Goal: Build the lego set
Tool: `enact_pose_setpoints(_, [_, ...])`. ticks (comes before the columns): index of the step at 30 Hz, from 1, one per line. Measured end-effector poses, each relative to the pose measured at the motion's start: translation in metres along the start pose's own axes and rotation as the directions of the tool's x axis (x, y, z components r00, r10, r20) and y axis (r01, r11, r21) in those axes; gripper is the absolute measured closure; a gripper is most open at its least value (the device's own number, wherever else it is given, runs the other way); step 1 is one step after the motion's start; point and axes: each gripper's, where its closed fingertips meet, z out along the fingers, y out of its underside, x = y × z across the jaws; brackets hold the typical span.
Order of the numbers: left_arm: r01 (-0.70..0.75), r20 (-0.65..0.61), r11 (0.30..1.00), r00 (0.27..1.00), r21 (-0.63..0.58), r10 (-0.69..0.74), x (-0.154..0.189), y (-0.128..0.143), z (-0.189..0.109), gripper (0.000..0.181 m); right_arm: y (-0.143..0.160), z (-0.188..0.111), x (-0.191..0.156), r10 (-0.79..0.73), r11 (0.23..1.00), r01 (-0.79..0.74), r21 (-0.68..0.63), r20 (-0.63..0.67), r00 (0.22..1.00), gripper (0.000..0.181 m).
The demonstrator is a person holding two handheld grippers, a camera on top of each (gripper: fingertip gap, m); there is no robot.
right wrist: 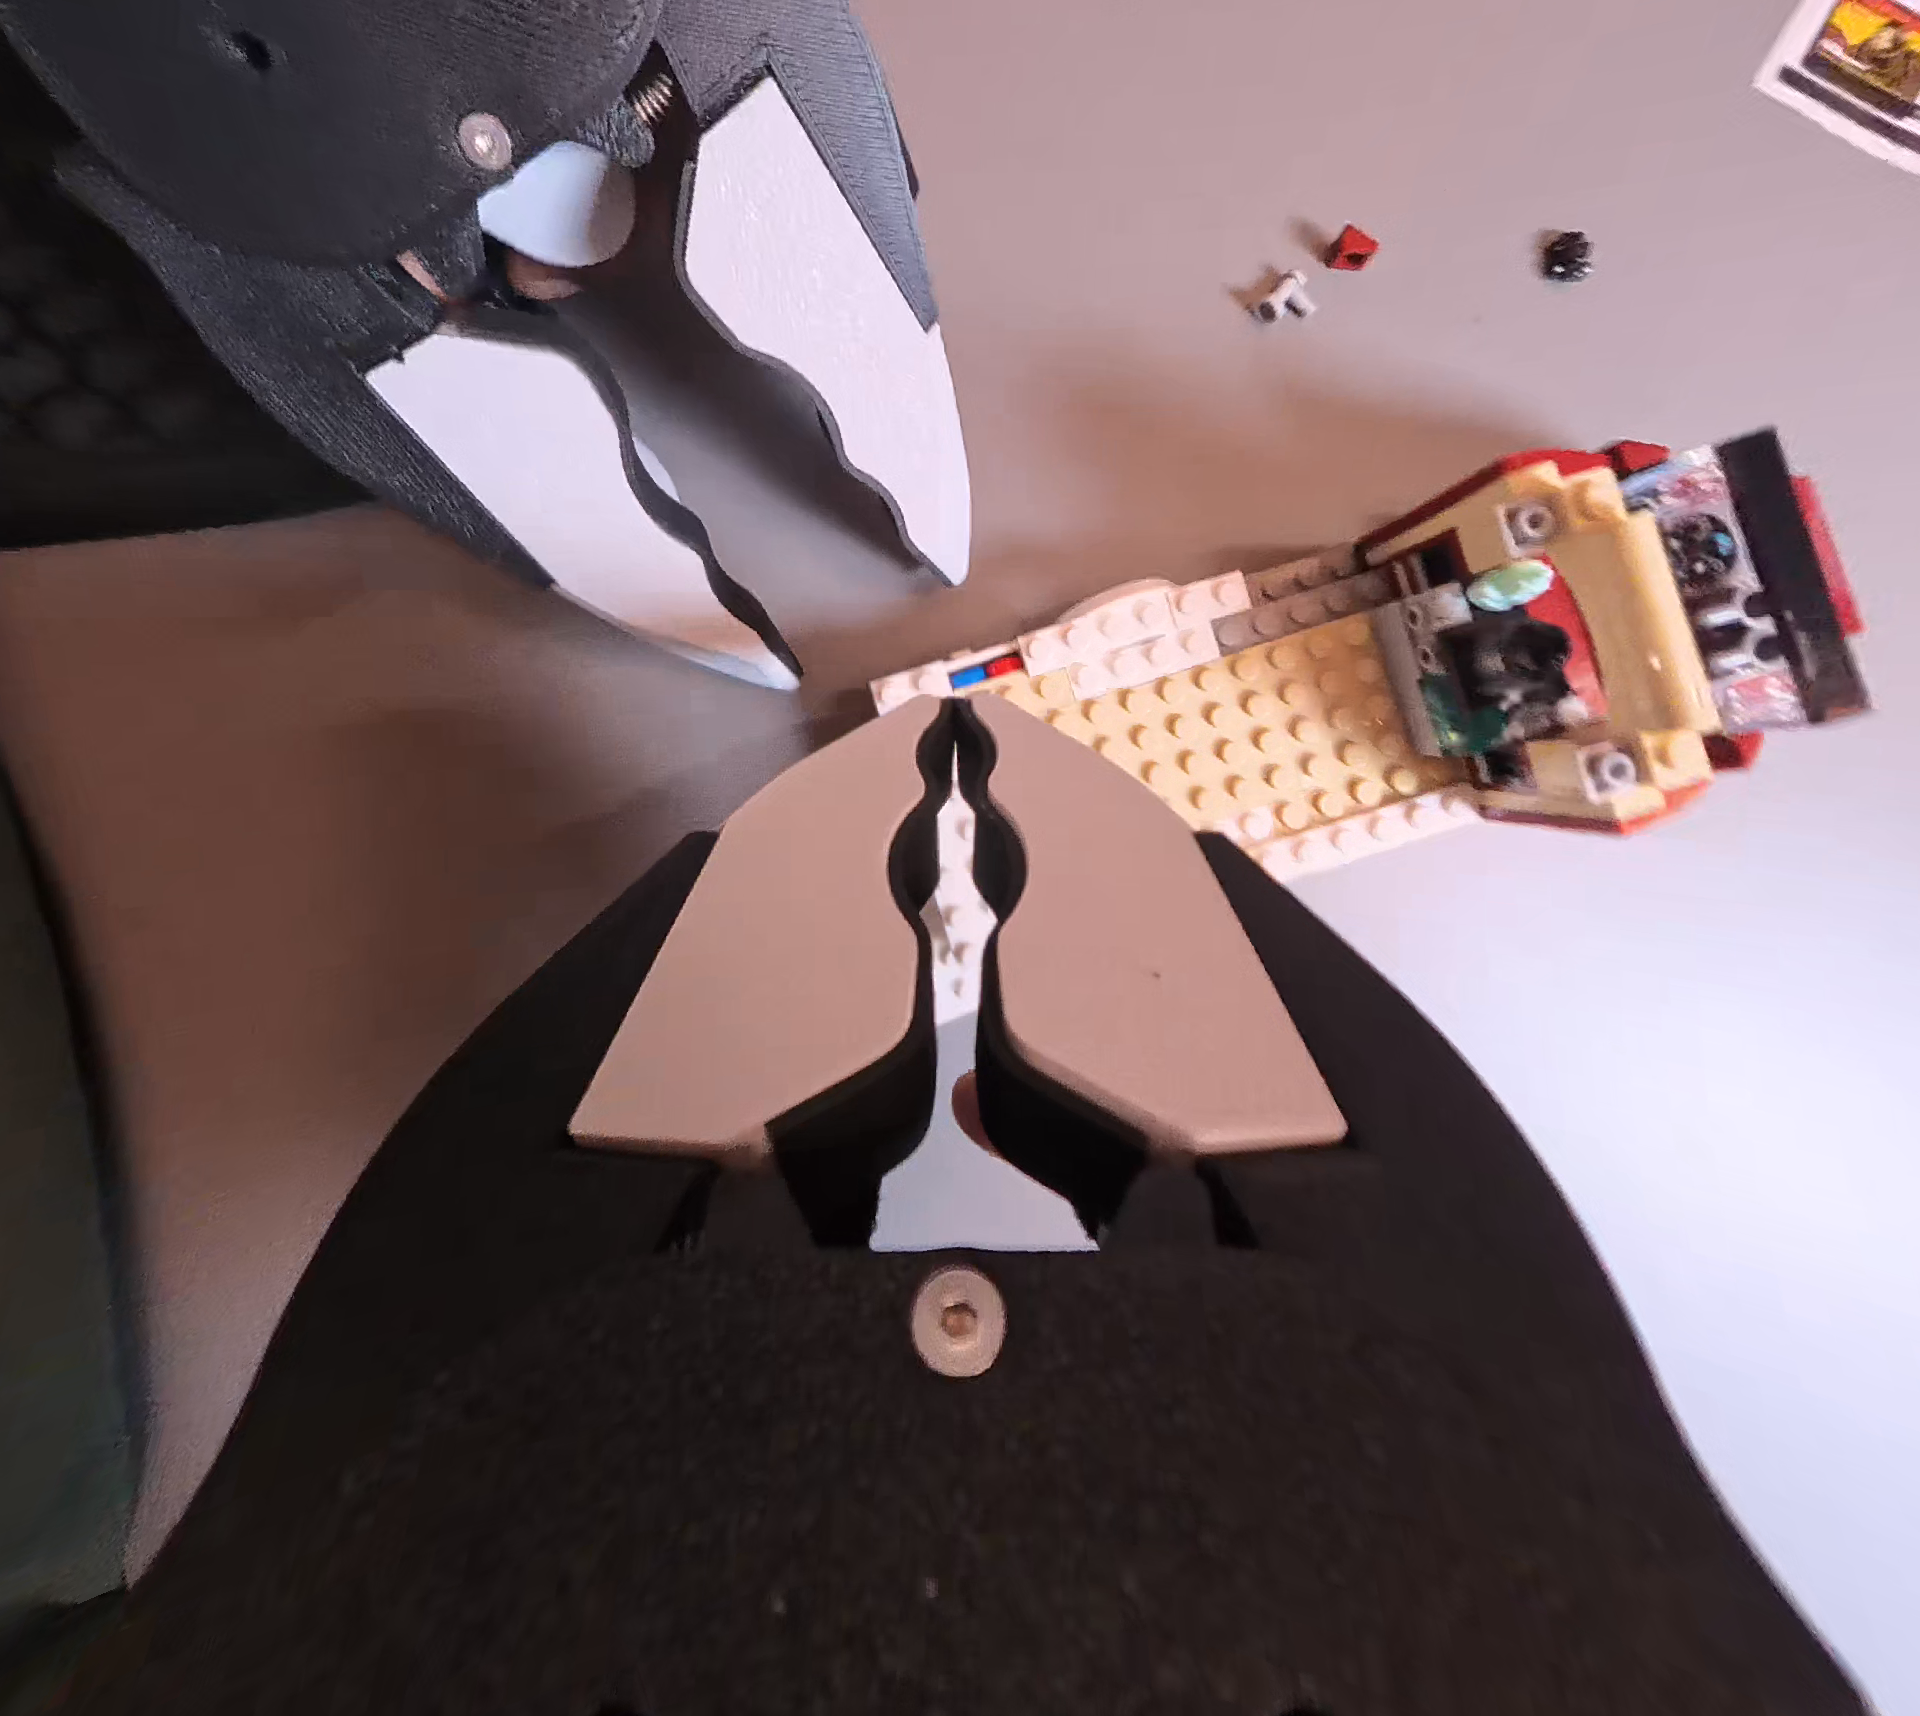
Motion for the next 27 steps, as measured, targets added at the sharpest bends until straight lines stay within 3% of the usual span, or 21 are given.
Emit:
enact_pose_setpoints(5, [-0.003, 0.002, 1.000, 1.000, -0.001, 0.003, 0.000, 0.000, 0.000, 0.142, 0.021, -0.009, 0.003, 0.071, 0.997, -0.071, 0.022, -0.011, 0.997, 0.181])
enact_pose_setpoints(11, [-0.003, 0.004, 1.000, 1.000, -0.001, 0.003, 0.001, 0.000, 0.000, 0.143, 0.042, -0.021, 0.013, 0.165, 0.976, -0.155, 0.152, -0.053, 0.985, 0.181])
enact_pose_setpoints(12, [-0.001, 0.003, 1.000, 1.000, 0.000, 0.001, 0.001, 0.000, 0.000, 0.143, 0.046, -0.022, 0.014, 0.174, 0.972, -0.162, 0.170, -0.056, 0.983, 0.164])
enact_pose_setpoints(14, [0.003, 0.001, 1.000, 1.000, 0.002, -0.003, 0.001, 0.000, 0.001, 0.143, 0.056, -0.024, 0.011, 0.180, 0.969, -0.169, 0.181, -0.045, 0.983, 0.151])
enact_pose_setpoints(18, [0.010, -0.002, 1.000, 1.000, 0.008, -0.010, 0.001, -0.001, 0.001, 0.143, 0.067, -0.022, 0.007, 0.152, 0.970, -0.139, 0.198, -0.056, 0.987, 0.144])
enact_pose_setpoints(27, [0.031, -0.006, 0.999, 0.999, 0.018, -0.031, -0.001, -0.004, 0.004, 0.142, 0.057, -0.002, 0.009, 0.045, 0.991, -0.030, 0.131, -0.114, 0.992, 0.160])
